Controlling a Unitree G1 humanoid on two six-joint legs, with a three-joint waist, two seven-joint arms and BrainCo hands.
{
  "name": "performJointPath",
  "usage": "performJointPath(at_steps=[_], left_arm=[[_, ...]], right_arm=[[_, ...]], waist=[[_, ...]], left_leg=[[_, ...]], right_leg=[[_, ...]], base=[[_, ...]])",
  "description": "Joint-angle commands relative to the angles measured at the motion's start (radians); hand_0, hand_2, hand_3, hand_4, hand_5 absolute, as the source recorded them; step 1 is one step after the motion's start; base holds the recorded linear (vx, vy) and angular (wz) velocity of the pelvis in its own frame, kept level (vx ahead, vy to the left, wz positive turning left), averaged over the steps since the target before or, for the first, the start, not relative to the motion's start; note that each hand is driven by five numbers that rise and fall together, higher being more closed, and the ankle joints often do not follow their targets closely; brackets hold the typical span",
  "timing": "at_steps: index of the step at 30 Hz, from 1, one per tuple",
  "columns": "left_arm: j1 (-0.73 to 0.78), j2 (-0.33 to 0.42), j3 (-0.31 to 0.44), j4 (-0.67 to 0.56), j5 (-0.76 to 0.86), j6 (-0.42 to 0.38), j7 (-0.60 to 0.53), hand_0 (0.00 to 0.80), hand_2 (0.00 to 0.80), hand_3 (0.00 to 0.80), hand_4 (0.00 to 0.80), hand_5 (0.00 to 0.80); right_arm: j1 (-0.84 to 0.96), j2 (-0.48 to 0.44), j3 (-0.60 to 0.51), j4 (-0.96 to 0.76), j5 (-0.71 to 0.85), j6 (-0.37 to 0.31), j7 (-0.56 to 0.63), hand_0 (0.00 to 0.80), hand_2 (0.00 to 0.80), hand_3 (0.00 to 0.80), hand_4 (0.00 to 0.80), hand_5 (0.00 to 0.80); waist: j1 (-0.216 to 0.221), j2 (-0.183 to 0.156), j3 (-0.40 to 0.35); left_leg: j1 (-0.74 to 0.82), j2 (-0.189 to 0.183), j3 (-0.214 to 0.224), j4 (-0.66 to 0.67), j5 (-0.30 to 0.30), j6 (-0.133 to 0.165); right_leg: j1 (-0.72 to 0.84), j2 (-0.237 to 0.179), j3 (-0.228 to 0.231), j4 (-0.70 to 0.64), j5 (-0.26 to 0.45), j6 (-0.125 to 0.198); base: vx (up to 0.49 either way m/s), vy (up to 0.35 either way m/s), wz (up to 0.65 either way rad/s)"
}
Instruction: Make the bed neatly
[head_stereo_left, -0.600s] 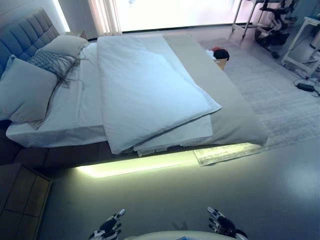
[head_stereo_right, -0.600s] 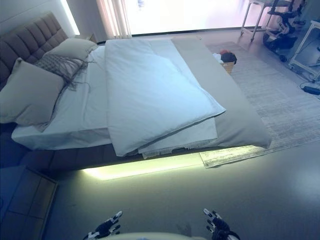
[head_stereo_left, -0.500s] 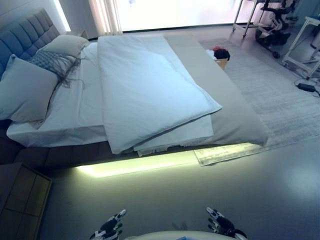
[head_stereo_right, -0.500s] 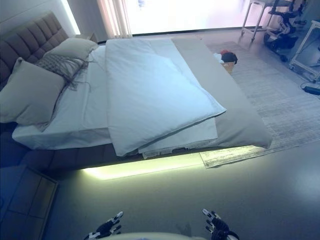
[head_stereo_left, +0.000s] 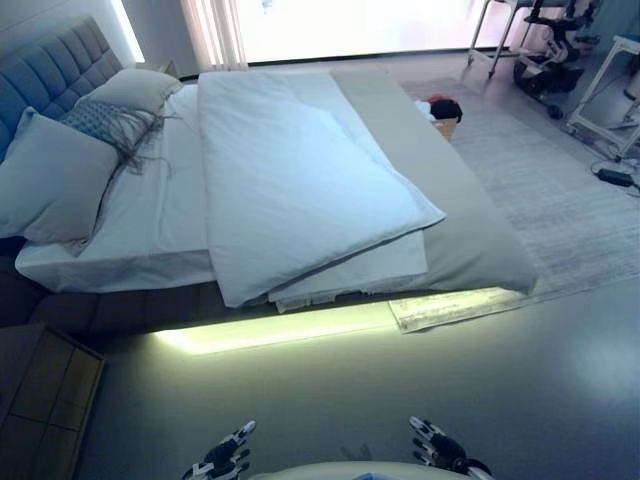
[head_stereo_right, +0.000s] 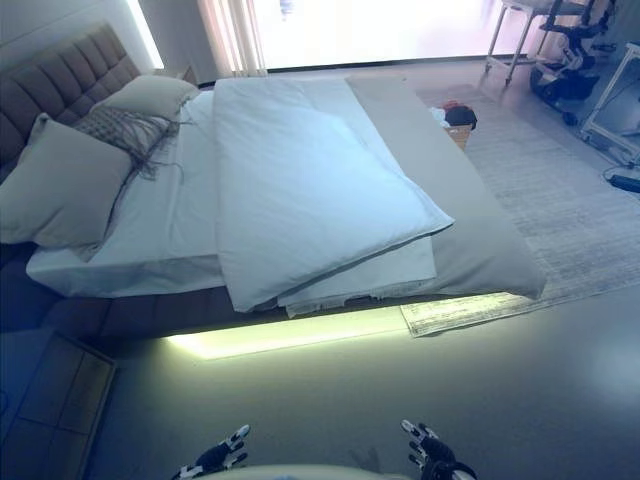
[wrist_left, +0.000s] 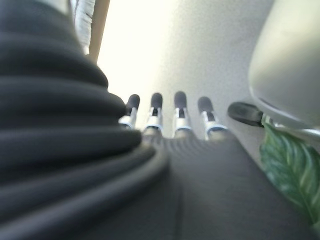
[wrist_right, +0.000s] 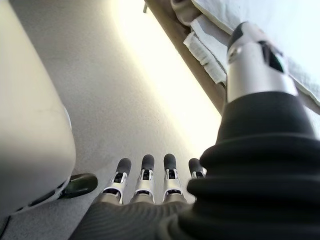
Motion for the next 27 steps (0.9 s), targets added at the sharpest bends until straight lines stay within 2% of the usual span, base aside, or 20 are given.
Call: performJointPath(at_steps=[1,10,12,15,17,18,19,21,22,24,25,26,27], left_arm=[[-0.070,-0.015,0.005,0.053,0.030,-0.013,-0.001,0.000,0.000,0.000,0.000,0.000],[-0.079,-0.015,0.012,0.072,0.057,0.011,0.026,0.000,0.000,0.000,0.000,0.000],[-0.084,-0.013,0.016,0.071,0.052,0.010,0.030,0.000,0.000,0.000,0.000,0.000],[-0.086,-0.005,0.011,0.057,0.062,0.016,0.033,0.000,0.000,0.000,0.000,0.000],[-0.090,-0.002,0.008,0.052,0.073,0.017,0.041,0.000,0.000,0.000,0.000,0.000],[-0.093,-0.003,0.010,0.051,0.066,0.015,0.046,0.000,0.000,0.000,0.000,0.000],[-0.096,-0.005,0.016,0.049,0.052,0.008,0.054,0.000,0.000,0.000,0.000,0.000],[-0.097,-0.008,0.027,0.048,0.031,-0.002,0.056,0.000,0.000,0.000,0.000,0.000],[-0.094,-0.015,0.049,0.046,-0.074,-0.010,0.042,0.000,0.000,0.000,0.000,0.000],[-0.092,-0.025,0.084,0.040,-0.195,-0.006,0.038,0.000,0.000,0.000,0.000,0.000],[-0.090,-0.029,0.114,0.047,-0.203,-0.002,0.035,0.000,0.000,0.000,0.000,0.000],[-0.088,-0.029,0.124,0.053,-0.201,0.001,0.035,0.000,0.000,0.000,0.000,0.000],[-0.083,-0.028,0.137,0.068,-0.189,-0.002,0.035,0.000,0.000,0.000,0.000,0.000]], right_arm=[[-0.093,0.016,0.008,0.056,0.021,0.006,0.031,0.000,0.000,0.000,0.000,0.000],[-0.112,0.022,-0.005,0.064,0.008,0.034,0.029,0.000,0.000,0.000,0.000,0.000],[-0.116,0.025,-0.004,0.065,0.007,0.035,0.023,0.000,0.000,0.000,0.000,0.000],[-0.119,0.024,-0.007,0.066,0.051,0.023,0.025,0.000,0.000,0.000,0.000,0.000],[-0.125,0.022,-0.005,0.063,0.060,0.021,0.015,0.000,0.000,0.000,0.000,0.000],[-0.129,0.018,-0.004,0.065,0.057,0.020,0.013,0.000,0.000,0.000,0.000,0.000],[-0.134,0.012,-0.003,0.068,0.061,0.018,0.011,0.000,0.000,0.000,0.000,0.000],[-0.135,0.005,-0.004,0.066,0.056,0.021,0.007,0.000,0.000,0.000,0.000,0.000],[-0.127,-0.004,-0.001,0.056,0.035,0.025,-0.002,0.000,0.000,0.000,0.000,0.000],[-0.126,-0.018,0.003,0.053,0.004,0.029,-0.026,0.000,0.000,0.000,0.000,0.000],[-0.130,-0.024,-0.002,0.059,-0.005,0.029,-0.029,0.000,0.000,0.000,0.000,0.000],[-0.132,-0.027,-0.006,0.062,-0.002,0.030,-0.027,0.000,0.000,0.000,0.000,0.000],[-0.137,-0.031,-0.013,0.070,0.002,0.030,-0.016,0.000,0.000,0.000,0.000,0.000]], waist=[[0.002,-0.040,0.020],[0.006,-0.037,0.027],[0.000,-0.032,0.028],[-0.014,-0.020,0.037],[-0.017,-0.014,0.050],[-0.019,-0.014,0.058],[-0.023,-0.018,0.070],[-0.026,-0.031,0.085],[-0.015,-0.046,0.111],[-0.002,-0.040,0.137],[0.009,-0.028,0.148],[0.015,-0.027,0.156],[0.024,-0.017,0.155]], left_leg=[[-0.037,-0.083,-0.024,-0.011,-0.014,0.059],[-0.029,-0.086,-0.032,-0.011,-0.013,0.066],[-0.026,-0.086,-0.038,-0.011,-0.013,0.071],[-0.019,-0.090,-0.068,-0.011,-0.008,0.081],[-0.016,-0.090,-0.075,-0.001,-0.003,0.082],[-0.025,-0.089,-0.070,0.037,-0.016,0.081],[-0.048,-0.085,-0.048,0.123,-0.049,0.078],[-0.103,-0.082,-0.023,0.275,-0.072,0.067],[-0.222,-0.066,-0.019,0.475,0.000,0.045],[-0.341,-0.049,-0.038,0.588,0.075,0.026],[-0.365,-0.029,-0.046,0.515,0.119,0.012],[-0.366,-0.026,-0.046,0.492,0.129,0.009],[-0.358,-0.006,-0.049,0.382,0.149,0.000]], right_leg=[[0.007,0.012,0.019,0.008,-0.013,0.028],[0.011,0.014,0.016,0.046,-0.036,0.023],[0.001,0.019,0.030,0.078,-0.052,0.020],[-0.020,0.045,0.079,0.137,-0.083,0.004],[-0.032,0.050,0.086,0.158,-0.094,-0.005],[-0.038,0.047,0.085,0.168,-0.099,-0.011],[-0.047,0.037,0.079,0.185,-0.111,-0.023],[-0.051,0.026,0.075,0.194,-0.120,-0.042],[-0.047,0.019,0.071,0.206,-0.124,-0.068],[-0.047,0.029,0.078,0.232,-0.135,-0.086],[-0.031,0.041,0.086,0.238,-0.149,-0.083],[-0.016,0.042,0.089,0.238,-0.154,-0.080],[0.002,0.053,0.091,0.232,-0.164,-0.070]], base=[[0.000,0.000,0.00],[0.011,-0.010,0.00],[0.052,-0.058,0.02],[0.075,-0.087,0.11],[0.051,-0.120,0.29],[0.021,-0.096,0.23],[0.031,-0.084,0.11],[0.057,-0.100,0.04],[0.071,-0.104,0.03],[0.138,-0.031,-0.18],[0.217,0.048,-0.37],[0.328,0.098,-0.31],[0.427,0.134,-0.20]])
